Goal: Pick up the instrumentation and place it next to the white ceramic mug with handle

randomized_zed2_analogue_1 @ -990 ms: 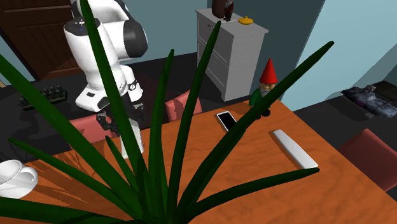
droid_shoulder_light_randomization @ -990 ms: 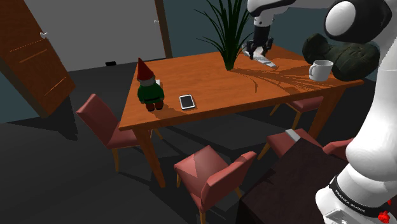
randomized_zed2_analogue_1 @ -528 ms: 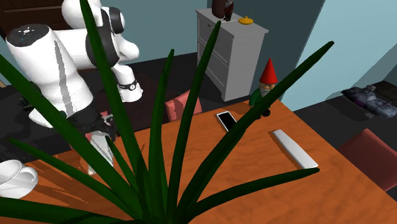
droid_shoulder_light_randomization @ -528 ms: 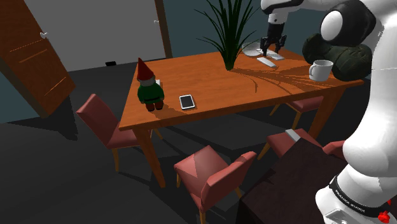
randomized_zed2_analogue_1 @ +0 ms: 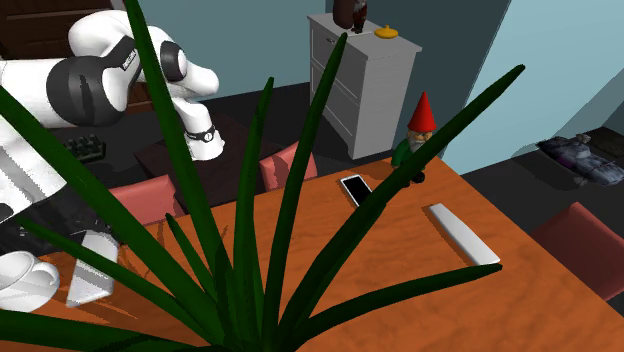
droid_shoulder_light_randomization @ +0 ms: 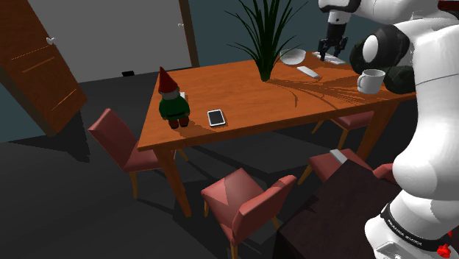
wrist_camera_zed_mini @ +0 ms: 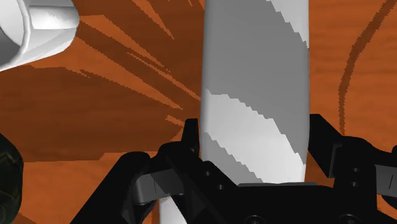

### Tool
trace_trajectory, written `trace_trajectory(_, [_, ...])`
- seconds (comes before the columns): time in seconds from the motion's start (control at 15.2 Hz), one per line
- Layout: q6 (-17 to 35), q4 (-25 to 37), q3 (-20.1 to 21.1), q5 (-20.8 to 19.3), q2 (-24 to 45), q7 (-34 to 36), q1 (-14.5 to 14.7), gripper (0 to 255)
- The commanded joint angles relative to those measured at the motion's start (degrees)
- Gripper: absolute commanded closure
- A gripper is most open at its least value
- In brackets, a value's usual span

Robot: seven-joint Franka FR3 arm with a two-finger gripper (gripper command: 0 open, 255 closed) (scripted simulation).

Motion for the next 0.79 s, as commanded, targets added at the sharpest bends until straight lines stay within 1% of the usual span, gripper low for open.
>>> trace_trajectory(0.0, [-4.6,10.9,0.1,0.7,6.4,-1.6,-2.7,255])
trace_trajectory(0.07, [-6.3,15.0,0.2,0.8,8.6,-1.7,-3.4,255])
trace_trajectory(0.13, [-4.0,10.6,0.1,0.7,6.6,-1.9,-3.0,255])
trace_trajectory(0.33, [0.6,3.2,-0.1,0.5,3.8,-2.2,-2.3,255])
trace_trajectory(0.73, [7.0,-5.7,-0.2,0.4,1.4,-2.5,-1.6,255])
